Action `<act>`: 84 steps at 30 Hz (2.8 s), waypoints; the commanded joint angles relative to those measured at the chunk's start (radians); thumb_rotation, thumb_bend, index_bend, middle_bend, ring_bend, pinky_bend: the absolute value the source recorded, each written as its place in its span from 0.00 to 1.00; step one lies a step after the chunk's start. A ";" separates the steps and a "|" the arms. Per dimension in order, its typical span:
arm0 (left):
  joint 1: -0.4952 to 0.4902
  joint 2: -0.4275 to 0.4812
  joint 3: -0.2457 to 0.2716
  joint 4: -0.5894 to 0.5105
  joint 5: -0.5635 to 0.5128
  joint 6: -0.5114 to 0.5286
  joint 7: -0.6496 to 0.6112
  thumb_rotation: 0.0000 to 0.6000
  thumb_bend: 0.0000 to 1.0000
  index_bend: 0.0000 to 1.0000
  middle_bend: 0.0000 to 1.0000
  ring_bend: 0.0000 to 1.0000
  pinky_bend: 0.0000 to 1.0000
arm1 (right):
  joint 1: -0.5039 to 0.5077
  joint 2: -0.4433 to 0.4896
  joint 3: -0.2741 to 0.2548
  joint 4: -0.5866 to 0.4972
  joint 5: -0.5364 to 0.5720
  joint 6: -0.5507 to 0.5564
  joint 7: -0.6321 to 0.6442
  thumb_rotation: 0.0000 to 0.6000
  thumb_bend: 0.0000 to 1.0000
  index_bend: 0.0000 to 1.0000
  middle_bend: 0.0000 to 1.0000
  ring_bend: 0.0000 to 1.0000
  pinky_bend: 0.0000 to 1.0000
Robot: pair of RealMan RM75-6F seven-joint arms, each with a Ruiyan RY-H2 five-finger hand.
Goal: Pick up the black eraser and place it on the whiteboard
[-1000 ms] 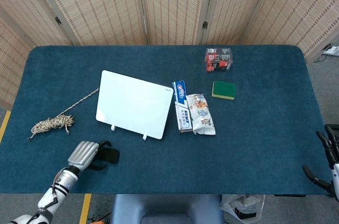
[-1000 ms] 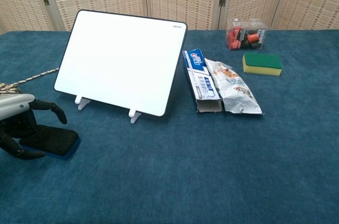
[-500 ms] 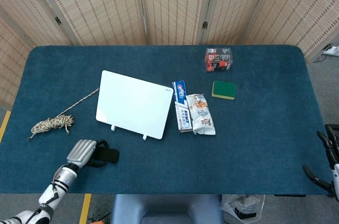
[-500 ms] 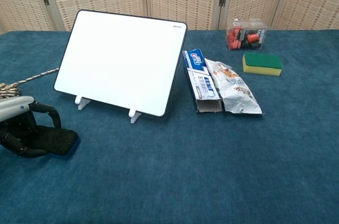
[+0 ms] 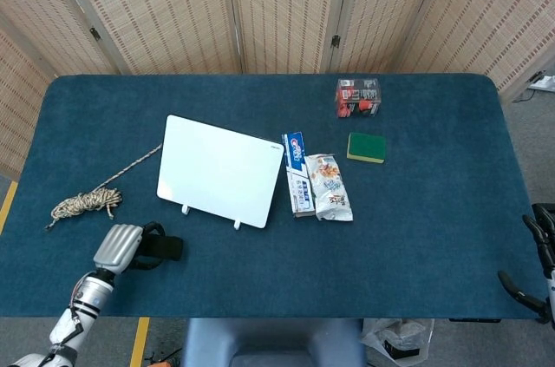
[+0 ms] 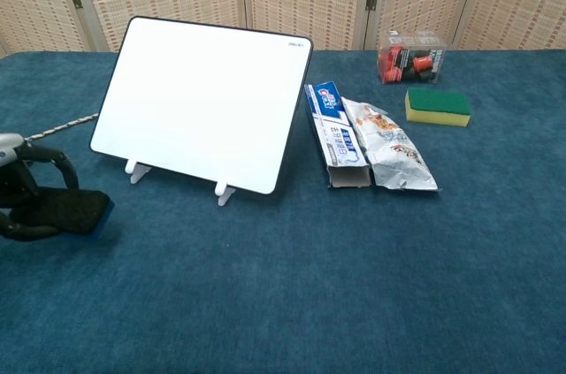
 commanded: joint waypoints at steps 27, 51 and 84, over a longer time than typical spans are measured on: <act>-0.298 -0.486 -0.194 0.882 0.193 0.312 -0.283 1.00 0.23 0.59 1.00 1.00 1.00 | -0.033 0.016 0.006 0.065 0.007 0.072 0.155 1.00 0.27 0.00 0.00 0.00 0.01; -0.425 -0.621 -0.164 1.116 0.127 0.218 -0.361 1.00 0.23 0.59 1.00 1.00 1.00 | -0.048 0.011 0.007 0.110 0.002 0.100 0.224 1.00 0.27 0.00 0.00 0.00 0.01; -0.111 -0.103 0.067 0.277 0.130 0.309 -0.105 1.00 0.24 0.13 1.00 1.00 1.00 | -0.029 0.005 0.000 0.073 -0.019 0.060 0.136 1.00 0.27 0.00 0.00 0.00 0.01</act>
